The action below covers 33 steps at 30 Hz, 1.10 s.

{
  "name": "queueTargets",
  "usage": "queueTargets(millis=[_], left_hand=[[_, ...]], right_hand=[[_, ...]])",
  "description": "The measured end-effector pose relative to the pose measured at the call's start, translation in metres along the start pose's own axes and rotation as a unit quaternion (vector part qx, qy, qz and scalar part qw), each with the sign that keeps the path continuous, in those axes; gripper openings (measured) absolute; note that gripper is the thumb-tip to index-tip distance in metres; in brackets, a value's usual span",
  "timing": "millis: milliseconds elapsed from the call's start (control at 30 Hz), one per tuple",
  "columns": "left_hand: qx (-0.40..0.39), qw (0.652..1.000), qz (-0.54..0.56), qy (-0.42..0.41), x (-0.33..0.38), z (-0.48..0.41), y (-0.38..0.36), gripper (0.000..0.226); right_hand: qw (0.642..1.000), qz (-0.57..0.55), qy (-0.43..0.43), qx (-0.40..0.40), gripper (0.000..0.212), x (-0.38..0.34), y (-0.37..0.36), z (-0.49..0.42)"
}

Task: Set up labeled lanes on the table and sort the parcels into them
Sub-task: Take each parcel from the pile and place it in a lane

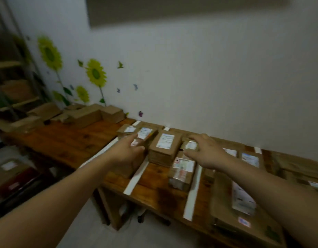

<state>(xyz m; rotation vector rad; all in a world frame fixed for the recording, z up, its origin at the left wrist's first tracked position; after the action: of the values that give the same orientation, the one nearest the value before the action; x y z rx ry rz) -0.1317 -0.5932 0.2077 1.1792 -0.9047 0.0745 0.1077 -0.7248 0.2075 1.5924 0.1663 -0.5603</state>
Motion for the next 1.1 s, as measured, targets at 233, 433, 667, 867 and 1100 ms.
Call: queueTargets(millis=[233, 433, 667, 867, 1100], left_hand=[[0.038, 0.997, 0.001, 0.061, -0.113, 0.006, 0.105, 0.066], [0.043, 0.989, 0.008, 0.144, -0.206, -0.023, 0.172, 0.072], [0.075, 0.975, 0.013, 0.211, -0.297, -0.107, 0.261, 0.072], [0.063, 0.971, 0.009, 0.231, -0.382, -0.159, 0.323, 0.074], [0.055, 0.975, -0.002, 0.215, -0.491, -0.233, 0.396, 0.072]], right_hand=[[0.997, 0.026, 0.057, -0.044, 0.068, -0.128, -0.047, -0.088], [0.992, 0.0, 0.114, -0.061, 0.068, -0.207, -0.098, -0.188], [0.985, -0.045, 0.134, -0.101, 0.071, -0.283, -0.15, -0.334], [0.978, -0.045, 0.139, -0.151, 0.07, -0.356, -0.198, -0.438], [0.977, -0.031, 0.11, -0.179, 0.069, -0.441, -0.286, -0.537]])
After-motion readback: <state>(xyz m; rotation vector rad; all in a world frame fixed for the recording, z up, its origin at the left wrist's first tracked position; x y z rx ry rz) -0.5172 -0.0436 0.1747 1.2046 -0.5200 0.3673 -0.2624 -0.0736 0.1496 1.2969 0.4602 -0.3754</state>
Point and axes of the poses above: each hand's wrist, its own z-axis away from the middle knuckle, its own y-axis out of the back of the hand, x = y × z, the point moved 3 cm from there along -z, towards the middle knuckle, and after that the axes turned 6 degrees about -x, right-handed, at the moved point
